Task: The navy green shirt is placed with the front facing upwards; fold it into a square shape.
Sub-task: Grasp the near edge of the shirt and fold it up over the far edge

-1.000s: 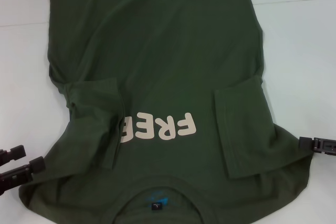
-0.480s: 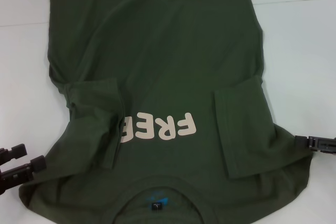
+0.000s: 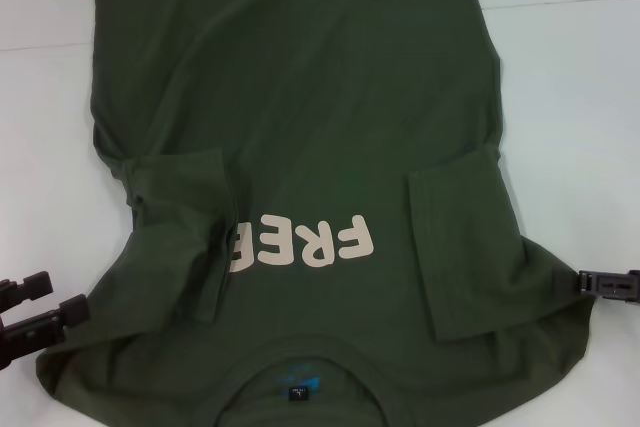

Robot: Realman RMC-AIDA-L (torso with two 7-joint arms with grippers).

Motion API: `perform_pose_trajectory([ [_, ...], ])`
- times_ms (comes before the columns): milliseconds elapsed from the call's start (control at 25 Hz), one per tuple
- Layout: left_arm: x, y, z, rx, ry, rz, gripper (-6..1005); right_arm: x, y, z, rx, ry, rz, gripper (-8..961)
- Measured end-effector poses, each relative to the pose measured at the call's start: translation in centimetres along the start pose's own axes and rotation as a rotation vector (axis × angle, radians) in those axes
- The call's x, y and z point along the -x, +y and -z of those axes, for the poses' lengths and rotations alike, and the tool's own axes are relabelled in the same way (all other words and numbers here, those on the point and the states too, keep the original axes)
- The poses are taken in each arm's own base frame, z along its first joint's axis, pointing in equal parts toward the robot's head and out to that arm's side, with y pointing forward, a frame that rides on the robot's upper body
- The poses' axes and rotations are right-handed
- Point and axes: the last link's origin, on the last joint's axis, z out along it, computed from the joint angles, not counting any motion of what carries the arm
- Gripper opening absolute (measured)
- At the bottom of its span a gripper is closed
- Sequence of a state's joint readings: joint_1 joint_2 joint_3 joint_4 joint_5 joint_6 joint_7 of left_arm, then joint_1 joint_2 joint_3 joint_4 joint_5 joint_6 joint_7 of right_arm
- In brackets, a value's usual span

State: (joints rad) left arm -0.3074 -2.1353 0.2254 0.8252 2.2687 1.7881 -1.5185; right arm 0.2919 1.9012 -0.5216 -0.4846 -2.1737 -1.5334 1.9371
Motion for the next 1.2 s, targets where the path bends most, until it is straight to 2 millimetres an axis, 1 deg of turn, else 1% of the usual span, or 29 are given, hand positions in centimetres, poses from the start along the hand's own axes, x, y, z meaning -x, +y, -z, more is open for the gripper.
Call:
perform_pose_trajectory([
  [200,-0.04,0.00,-0.05,0.002,-0.001,-0.003,874,-0.09,-0.04,-0.12,-0.007,0.019,-0.014,851],
  [400,-0.10,0.00,-0.03,0.003,0.000,-0.004,875,-0.34,0.12,-0.28,-0.001,0.050,-0.019,653],
  [720,-0.14,-0.02,-0.10,0.004,-0.002,-0.007,875,0.03,0.27,-0.20,0.011,0.025,-0.025,432],
  [960,-0.17,-0.02,-0.11,0.004,-0.001,-0.007,876,0.08,0.23,-0.07,0.011,0.012,-0.032,183],
  [1160,-0.19,-0.03,-0.16,0.004,-0.003,-0.009,874,0.04,0.21,-0.01,0.011,0.012,-0.034,12],
  [1200,-0.19,-0.03,-0.16,0.004,-0.003,-0.010,874,0.03,0.23,0.01,0.013,0.010,-0.035,12],
])
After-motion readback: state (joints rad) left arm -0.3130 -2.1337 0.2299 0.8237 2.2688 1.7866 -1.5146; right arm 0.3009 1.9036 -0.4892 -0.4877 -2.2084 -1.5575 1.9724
